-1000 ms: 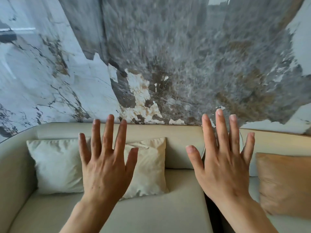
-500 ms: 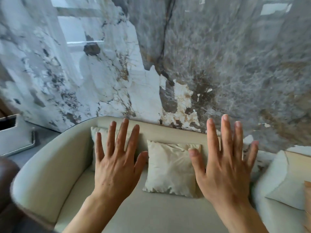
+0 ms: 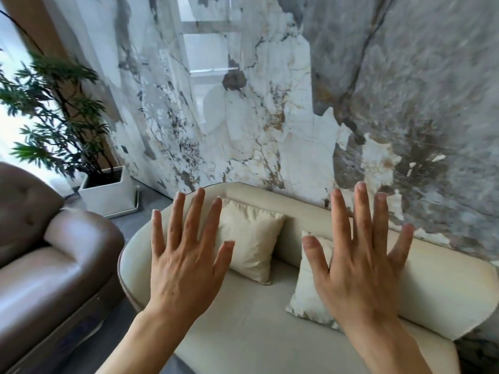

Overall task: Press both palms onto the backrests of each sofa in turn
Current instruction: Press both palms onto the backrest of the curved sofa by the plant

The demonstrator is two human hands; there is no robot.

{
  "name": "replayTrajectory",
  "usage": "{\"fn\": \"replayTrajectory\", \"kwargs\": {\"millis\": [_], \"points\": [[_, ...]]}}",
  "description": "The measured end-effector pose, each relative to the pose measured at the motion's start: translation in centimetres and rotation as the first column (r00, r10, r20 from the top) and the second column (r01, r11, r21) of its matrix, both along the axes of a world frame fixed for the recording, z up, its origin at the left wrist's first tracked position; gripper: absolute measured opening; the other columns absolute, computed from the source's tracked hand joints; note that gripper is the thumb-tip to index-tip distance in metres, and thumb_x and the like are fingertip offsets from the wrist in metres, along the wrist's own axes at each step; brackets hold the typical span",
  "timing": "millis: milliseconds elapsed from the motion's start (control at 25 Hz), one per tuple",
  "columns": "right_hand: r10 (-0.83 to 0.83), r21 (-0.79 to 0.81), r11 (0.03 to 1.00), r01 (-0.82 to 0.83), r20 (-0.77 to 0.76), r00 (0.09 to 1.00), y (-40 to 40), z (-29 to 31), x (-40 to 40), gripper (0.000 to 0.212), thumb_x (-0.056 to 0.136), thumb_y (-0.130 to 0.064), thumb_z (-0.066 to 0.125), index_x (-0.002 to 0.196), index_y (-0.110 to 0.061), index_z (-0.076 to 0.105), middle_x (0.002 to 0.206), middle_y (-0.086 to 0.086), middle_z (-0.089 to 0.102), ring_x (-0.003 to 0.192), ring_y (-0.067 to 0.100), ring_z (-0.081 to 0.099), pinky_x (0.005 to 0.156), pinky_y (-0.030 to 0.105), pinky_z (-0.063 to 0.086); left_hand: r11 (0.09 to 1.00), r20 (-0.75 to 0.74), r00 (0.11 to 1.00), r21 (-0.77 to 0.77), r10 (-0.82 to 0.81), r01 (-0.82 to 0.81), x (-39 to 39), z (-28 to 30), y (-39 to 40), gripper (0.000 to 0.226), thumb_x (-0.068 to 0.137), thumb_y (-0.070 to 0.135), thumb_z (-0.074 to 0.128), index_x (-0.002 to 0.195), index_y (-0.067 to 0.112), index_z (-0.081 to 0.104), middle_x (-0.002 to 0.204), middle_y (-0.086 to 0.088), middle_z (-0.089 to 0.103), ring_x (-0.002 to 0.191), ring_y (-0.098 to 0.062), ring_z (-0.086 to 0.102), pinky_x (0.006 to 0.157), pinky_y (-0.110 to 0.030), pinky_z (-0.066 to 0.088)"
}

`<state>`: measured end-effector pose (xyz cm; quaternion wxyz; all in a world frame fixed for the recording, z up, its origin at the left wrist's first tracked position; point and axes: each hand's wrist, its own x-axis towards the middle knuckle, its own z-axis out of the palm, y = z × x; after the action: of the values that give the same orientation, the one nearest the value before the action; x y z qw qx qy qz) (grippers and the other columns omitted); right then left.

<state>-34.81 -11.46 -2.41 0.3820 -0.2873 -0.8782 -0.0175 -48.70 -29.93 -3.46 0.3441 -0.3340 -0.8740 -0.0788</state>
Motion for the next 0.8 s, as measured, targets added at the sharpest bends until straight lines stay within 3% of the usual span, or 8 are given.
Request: {"fn": "replayTrajectory", "kwargs": {"millis": [440, 800], "points": [[-0.028, 0.039, 0.999, 0.026, 0.066, 0.997, -17.8, 0.1, -18.3, 0.073, 0.094, -0.060, 0.028, 0.154, -0.019, 0.023, 0.163, 0.010, 0.015, 0.150, 0.031, 0.009, 0.115, 0.062, 0.002, 0.998, 0.056, 0.998, 0.068, -0.011, 0.008, -19.6, -0.5, -18.8, 0.065, 0.095, 0.049, 0.037, 0.151, 0.016, 0.037, 0.162, -0.010, 0.023, 0.151, -0.035, 0.014, 0.119, -0.061, 0.008], [-0.097, 0.074, 0.993, 0.090, 0.094, 0.991, -22.0, 0.3, -27.8, 0.072, 0.095, -0.061, 0.024, 0.155, -0.020, 0.022, 0.164, 0.009, 0.015, 0.150, 0.029, 0.008, 0.117, 0.055, -0.007, 0.992, 0.068, 0.993, 0.088, -0.100, 0.094, -29.5, -0.9, -21.2, 0.064, 0.095, 0.048, 0.038, 0.150, 0.016, 0.038, 0.161, -0.011, 0.026, 0.150, -0.034, 0.015, 0.119, -0.061, 0.009]]}}
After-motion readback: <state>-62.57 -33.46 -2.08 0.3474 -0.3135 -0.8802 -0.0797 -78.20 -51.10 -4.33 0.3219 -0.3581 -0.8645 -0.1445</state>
